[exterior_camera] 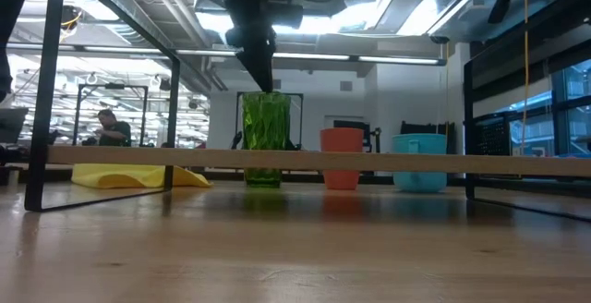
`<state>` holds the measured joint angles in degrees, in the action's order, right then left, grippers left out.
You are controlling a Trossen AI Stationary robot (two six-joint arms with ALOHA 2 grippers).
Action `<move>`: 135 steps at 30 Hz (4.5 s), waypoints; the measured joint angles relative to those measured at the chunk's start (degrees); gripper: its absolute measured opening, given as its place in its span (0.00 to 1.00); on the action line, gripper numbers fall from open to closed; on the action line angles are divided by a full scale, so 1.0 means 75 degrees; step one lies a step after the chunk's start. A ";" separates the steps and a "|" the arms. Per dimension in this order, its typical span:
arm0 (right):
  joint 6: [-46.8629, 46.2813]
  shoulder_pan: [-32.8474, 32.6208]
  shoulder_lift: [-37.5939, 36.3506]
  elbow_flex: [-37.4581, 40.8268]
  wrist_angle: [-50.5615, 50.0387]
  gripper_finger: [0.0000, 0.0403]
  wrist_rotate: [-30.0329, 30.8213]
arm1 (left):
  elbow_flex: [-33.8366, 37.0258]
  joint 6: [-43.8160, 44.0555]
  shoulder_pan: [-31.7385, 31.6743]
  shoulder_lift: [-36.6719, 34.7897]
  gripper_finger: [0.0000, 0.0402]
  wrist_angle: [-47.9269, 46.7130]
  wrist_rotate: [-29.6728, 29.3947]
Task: Stack small to large cups/mugs on shelf
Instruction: Put the green cup on the shelf
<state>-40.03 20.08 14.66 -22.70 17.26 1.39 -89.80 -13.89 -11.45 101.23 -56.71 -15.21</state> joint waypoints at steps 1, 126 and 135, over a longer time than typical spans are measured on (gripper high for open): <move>0.0000 0.0000 0.0000 0.0000 0.0000 0.30 0.0000 | 0.0012 0.0009 -0.0013 0.0045 0.37 -0.0028 0.0069; -0.2241 -0.0915 0.0010 0.0000 -0.2174 0.30 -0.0938 | -0.2183 0.9153 0.4238 0.0385 0.09 -0.3640 0.0369; -0.2221 -0.0915 0.0012 0.0000 -0.2180 0.30 -0.0938 | -0.2177 0.9188 0.4235 0.0425 0.09 -0.3618 0.0337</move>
<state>-56.69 13.21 14.74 -22.70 0.91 -5.65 -106.13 55.02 20.32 104.42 -83.85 -12.69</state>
